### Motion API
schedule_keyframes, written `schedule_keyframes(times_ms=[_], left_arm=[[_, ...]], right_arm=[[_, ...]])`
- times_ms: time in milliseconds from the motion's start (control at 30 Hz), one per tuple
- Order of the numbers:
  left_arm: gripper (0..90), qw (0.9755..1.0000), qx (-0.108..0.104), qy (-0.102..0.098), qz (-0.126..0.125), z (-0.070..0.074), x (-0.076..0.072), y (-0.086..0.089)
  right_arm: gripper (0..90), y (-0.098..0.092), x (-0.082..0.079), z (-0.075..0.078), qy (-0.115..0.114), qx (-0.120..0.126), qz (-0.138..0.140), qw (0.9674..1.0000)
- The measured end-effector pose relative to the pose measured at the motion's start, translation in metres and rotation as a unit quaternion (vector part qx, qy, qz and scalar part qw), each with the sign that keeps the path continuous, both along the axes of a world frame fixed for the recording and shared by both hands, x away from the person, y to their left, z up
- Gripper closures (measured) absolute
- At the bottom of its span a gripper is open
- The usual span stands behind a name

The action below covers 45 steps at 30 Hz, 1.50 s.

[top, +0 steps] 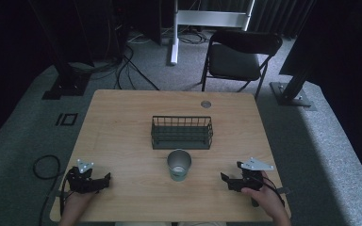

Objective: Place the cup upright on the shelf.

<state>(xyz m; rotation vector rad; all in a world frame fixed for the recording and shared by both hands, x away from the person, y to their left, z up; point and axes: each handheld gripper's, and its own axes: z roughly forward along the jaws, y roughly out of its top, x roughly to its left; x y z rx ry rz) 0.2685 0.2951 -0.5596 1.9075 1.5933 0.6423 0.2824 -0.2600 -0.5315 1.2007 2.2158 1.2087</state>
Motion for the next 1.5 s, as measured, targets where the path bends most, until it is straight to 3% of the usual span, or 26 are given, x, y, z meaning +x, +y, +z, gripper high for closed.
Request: schedule_keyframes(times_ms=[400, 667, 1500], left_arm=[[1.4, 1.0000, 0.000, 0.000, 0.000, 0.000, 0.000, 0.000], [1.4, 1.0000, 0.000, 0.000, 0.000, 0.000, 0.000, 0.000], [1.4, 1.0000, 0.000, 0.000, -0.002, 0.000, 0.000, 0.000]], right_arm=[[11.7, 0.024, 0.002, 0.006, -0.015, 0.005, 0.040, 0.9991], [11.8, 0.043, 0.000, 0.008, -0.027, 0.002, 0.080, 0.9965], [12.1, 0.107, 0.003, 0.008, -0.035, 0.026, 0.174, 0.9838]])
